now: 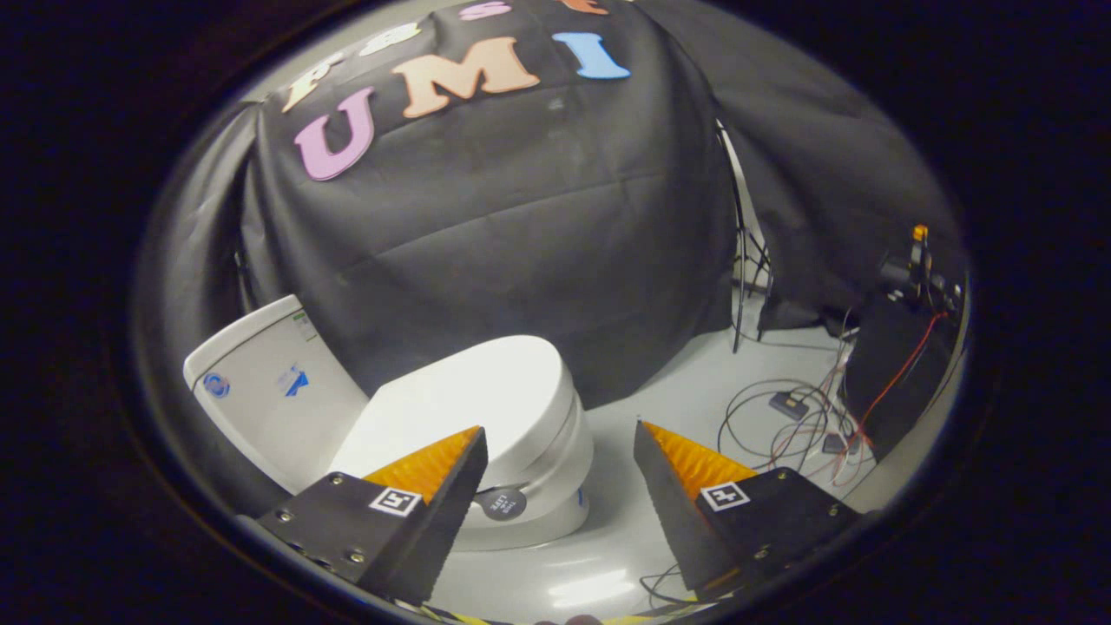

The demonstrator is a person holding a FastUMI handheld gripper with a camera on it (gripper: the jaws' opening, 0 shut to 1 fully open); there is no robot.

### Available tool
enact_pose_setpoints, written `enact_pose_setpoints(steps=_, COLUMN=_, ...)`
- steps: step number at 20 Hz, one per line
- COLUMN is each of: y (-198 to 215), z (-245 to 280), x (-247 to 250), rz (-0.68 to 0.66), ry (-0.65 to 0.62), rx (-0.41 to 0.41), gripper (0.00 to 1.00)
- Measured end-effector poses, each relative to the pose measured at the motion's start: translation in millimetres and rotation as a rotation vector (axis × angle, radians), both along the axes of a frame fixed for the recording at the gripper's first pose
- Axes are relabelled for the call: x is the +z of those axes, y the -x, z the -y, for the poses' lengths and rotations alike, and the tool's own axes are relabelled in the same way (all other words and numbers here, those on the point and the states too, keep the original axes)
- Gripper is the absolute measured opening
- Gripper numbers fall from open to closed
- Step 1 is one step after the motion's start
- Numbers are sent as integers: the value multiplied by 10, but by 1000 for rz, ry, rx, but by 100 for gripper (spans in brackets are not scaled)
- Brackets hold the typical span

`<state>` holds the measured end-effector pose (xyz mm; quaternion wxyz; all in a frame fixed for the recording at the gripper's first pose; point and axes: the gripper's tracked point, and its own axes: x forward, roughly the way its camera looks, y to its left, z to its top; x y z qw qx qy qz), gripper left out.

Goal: Open the toilet lid.

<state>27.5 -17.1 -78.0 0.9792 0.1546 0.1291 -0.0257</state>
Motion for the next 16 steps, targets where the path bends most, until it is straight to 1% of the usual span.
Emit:
enact_pose_setpoints(steps=3, y=-34, z=38, x=-145, rz=-39, ry=-65, rx=-20, gripper=99)
enact_pose_setpoints(steps=5, y=-58, z=39, x=-246, rz=-64, ry=-130, rx=-28, gripper=99)
enact_pose_setpoints(steps=9, y=-83, z=-56, x=-427, rz=-123, ry=-322, rx=-37, gripper=99)
enact_pose_setpoints(steps=11, y=-109, z=-148, x=-565, rz=-172, ry=-456, rx=-41, gripper=98)
enact_pose_setpoints(steps=12, y=-130, z=-229, x=-654, rz=-201, ry=-525, rx=-45, gripper=97)
enact_pose_setpoints(steps=13, y=-157, z=-285, x=-732, rz=-227, ry=-571, rx=-46, gripper=96)
enact_pose_setpoints(steps=16, y=-236, z=-443, x=-902, rz=-277, ry=-627, rx=-30, gripper=96)
